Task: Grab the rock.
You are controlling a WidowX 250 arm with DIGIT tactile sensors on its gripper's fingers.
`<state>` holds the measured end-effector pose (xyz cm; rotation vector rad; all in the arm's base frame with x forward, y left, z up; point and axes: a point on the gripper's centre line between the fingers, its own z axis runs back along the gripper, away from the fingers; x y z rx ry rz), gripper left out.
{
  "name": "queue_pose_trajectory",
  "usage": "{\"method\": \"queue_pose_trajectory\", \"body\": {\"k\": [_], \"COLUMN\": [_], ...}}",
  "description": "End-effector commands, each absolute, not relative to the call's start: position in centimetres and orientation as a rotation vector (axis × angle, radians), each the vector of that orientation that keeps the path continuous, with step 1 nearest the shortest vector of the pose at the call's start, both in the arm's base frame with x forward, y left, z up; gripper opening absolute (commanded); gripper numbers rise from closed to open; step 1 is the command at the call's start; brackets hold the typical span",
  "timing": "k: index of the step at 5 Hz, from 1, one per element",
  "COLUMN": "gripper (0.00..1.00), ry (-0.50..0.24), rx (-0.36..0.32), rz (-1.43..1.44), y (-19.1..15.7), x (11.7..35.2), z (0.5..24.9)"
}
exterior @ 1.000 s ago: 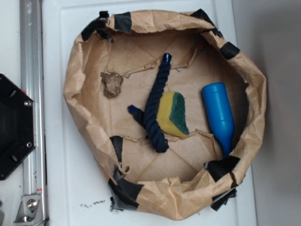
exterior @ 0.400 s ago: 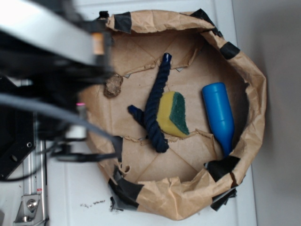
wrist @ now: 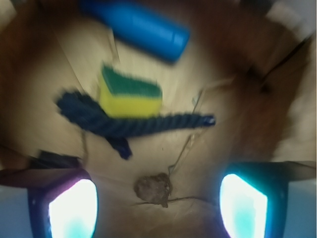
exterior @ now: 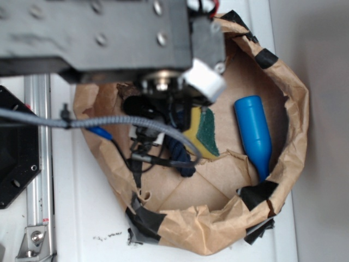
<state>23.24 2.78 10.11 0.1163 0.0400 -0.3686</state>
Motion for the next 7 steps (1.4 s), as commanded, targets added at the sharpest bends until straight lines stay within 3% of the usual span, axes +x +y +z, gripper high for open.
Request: {"method": "queue_pose_trajectory", "body": {"k": [1,3,4,5,6,7], "gripper": [1.0,1.0,1.0,1.0,0.0,0.0], "ry": [0.076,0.076,0.033,0.007,0.003,-0.007], "rx": [0.176,0.176,0.111,0.026,0.025,0.064], "rz": [-0.334,-0.334,-0.336,-0.341,-0.348,-0.337], "y": [3.4,3.4,3.7,3.1,2.7,2.9], "x": [22.3,22.3,21.0,20.1,19.9,20.4], "z": [6.1,6.1,2.9,1.2,1.0,1.4]}}
